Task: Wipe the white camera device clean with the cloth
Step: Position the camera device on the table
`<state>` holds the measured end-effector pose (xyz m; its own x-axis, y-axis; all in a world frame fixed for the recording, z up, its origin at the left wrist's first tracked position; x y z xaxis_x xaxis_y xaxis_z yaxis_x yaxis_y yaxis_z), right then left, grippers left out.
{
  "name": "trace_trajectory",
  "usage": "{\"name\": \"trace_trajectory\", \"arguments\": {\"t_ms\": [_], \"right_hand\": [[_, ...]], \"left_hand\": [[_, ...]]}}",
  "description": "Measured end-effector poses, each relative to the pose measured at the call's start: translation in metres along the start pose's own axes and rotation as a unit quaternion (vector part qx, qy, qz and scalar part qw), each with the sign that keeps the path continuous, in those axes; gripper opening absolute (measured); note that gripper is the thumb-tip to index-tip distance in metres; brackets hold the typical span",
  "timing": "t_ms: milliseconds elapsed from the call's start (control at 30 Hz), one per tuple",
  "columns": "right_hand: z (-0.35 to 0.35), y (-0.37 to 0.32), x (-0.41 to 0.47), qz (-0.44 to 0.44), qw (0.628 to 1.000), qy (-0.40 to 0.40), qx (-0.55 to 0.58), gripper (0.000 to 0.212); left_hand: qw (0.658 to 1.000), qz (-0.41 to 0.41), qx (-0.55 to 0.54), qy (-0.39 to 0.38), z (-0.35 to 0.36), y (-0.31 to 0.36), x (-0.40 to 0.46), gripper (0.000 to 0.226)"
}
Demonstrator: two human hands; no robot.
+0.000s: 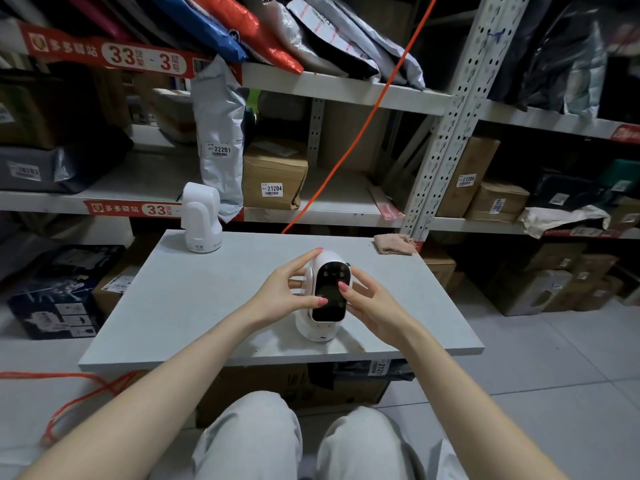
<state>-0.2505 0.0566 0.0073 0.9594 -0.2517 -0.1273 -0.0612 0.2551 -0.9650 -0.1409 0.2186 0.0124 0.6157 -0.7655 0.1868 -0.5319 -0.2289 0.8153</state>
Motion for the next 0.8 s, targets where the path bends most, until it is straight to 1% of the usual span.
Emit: {"name": "trace_trajectory", "arguments": {"t_ms": [233,300,400,433,633,700,800], "right_hand": [[-0.001,0.006,-0.001,-0.003,1.000,-0.002,-0.008,0.074],[0.002,0.003,-0.003,0.003,1.000,-0.007,-0.014,0.070],[0.005,0.000,-0.005,0.010,1.000,-0.012,-0.014,0.057],[0.005,0.000,-0.005,0.011,1.000,-0.013,-0.014,0.057],[0.003,-0.004,-0.008,0.011,1.000,-0.008,-0.024,0.075],[0.000,-0.007,-0.011,0.011,1.000,-0.007,-0.019,0.080],[-0.007,-0.011,-0.012,0.005,1.000,0.006,-0.013,0.076]], "left_hand": [[1.000,-0.008,0.009,-0.009,0.004,-0.002,-0.002,0.078],[1.000,-0.008,0.010,-0.016,0.003,-0.004,-0.003,0.079],[1.000,-0.013,0.007,-0.023,0.001,-0.005,-0.003,0.080],[1.000,-0.014,0.008,-0.026,0.000,-0.005,-0.003,0.081],[0.998,-0.028,0.004,-0.052,-0.003,0.000,0.000,0.086],[0.998,-0.035,-0.015,-0.043,-0.006,0.006,0.004,0.084],[0.998,-0.038,-0.042,-0.011,-0.011,0.015,0.012,0.082]]}}
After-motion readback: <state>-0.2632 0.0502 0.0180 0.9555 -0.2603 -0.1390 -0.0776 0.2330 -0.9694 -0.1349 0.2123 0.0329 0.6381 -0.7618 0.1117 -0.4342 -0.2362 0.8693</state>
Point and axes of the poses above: each hand's wrist, its own x-axis towards the middle knuckle, its own z-axis out of the palm, y = z × x, the point moved 1 cm from there along x, towards the middle knuckle, and after that the axes turned 15 degrees about x, right-handed, at the moved point
